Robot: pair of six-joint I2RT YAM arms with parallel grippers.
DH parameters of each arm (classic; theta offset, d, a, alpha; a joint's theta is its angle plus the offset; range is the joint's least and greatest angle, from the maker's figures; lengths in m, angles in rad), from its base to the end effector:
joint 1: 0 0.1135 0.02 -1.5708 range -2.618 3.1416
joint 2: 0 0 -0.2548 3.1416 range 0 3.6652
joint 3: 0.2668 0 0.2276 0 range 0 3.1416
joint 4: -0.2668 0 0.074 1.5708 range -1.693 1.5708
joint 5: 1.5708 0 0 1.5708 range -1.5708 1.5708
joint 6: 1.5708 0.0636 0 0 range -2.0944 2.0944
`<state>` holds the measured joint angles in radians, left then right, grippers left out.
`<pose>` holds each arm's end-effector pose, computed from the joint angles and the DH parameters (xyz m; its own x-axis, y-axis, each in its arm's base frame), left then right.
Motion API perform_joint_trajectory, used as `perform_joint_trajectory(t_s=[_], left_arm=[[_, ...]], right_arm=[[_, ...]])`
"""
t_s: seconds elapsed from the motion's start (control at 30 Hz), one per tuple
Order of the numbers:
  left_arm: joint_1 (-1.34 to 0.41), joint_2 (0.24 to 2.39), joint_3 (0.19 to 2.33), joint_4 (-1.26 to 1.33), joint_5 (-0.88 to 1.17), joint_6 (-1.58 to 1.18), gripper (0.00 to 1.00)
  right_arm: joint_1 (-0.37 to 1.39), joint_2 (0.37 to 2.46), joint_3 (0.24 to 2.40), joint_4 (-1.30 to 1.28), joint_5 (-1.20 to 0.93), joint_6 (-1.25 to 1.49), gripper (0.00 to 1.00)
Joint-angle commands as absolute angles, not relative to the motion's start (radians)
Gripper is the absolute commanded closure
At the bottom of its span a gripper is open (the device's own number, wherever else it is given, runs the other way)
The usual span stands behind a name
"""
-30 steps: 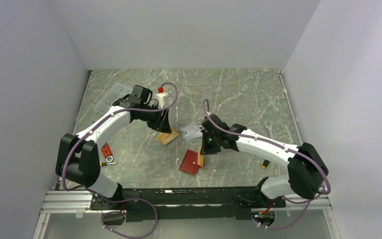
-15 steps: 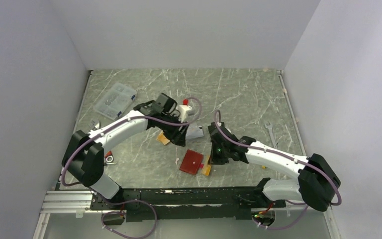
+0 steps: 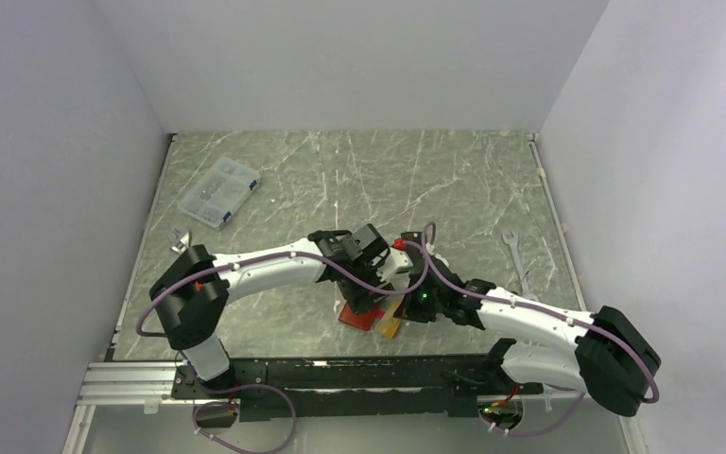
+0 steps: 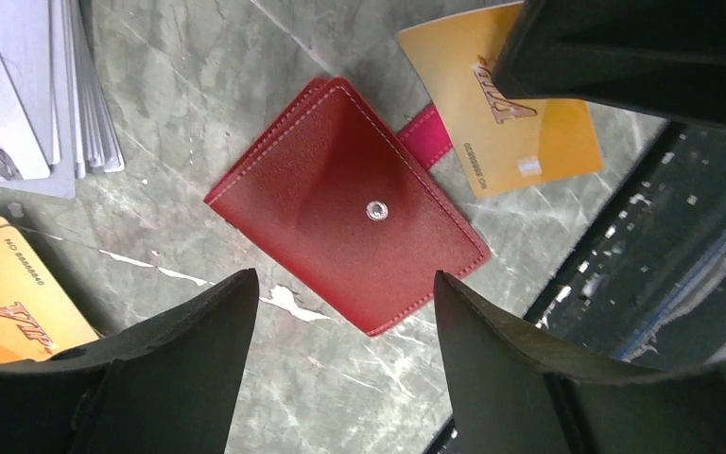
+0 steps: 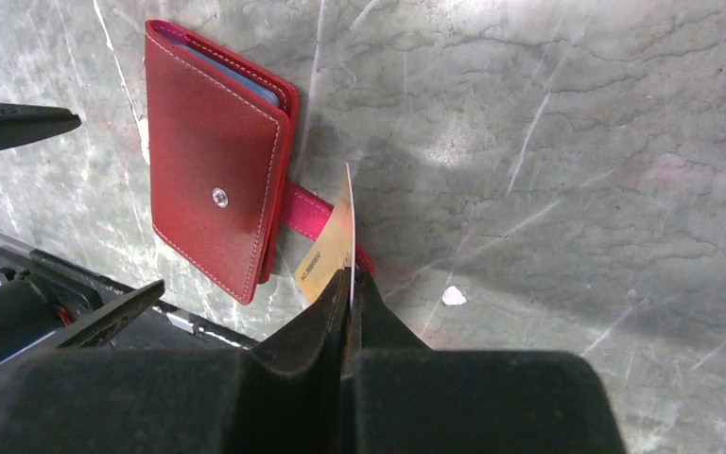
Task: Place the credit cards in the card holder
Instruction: Move the card holder to the center of the board.
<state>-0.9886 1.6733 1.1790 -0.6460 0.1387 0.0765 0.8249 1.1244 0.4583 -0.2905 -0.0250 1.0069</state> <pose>0.1713 -0.2763 0.1911 -0.4326 0.7948 -0.4257 0.8946 0.4369 -0.0934 0.1339 0.1472 0.1424 -0.9253 0.2436 -0.2908 0.0711 0.8643 0.4980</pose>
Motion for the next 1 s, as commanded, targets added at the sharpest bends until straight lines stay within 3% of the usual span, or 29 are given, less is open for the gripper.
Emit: perform_joint_trajectory(t_s=[0.0, 0.73, 0.97], left_arm=[[-1.030, 1.702, 1.206, -0.604, 0.008, 0.080, 0.27], [-1.118, 1.884, 1.290, -0.604, 0.003, 0.044, 0.25], [-1.147, 1.890, 1.296, -0.614, -0.139, 0.098, 0.28]], right_arm=[[0.829, 1.097, 0.378, -0.249, 0.054, 1.052, 1.00], [0.828, 0.964, 0.140, -0.070, 0.085, 1.149, 1.00], [0.827, 0.992, 0.121, -0.059, 0.101, 1.149, 1.00]])
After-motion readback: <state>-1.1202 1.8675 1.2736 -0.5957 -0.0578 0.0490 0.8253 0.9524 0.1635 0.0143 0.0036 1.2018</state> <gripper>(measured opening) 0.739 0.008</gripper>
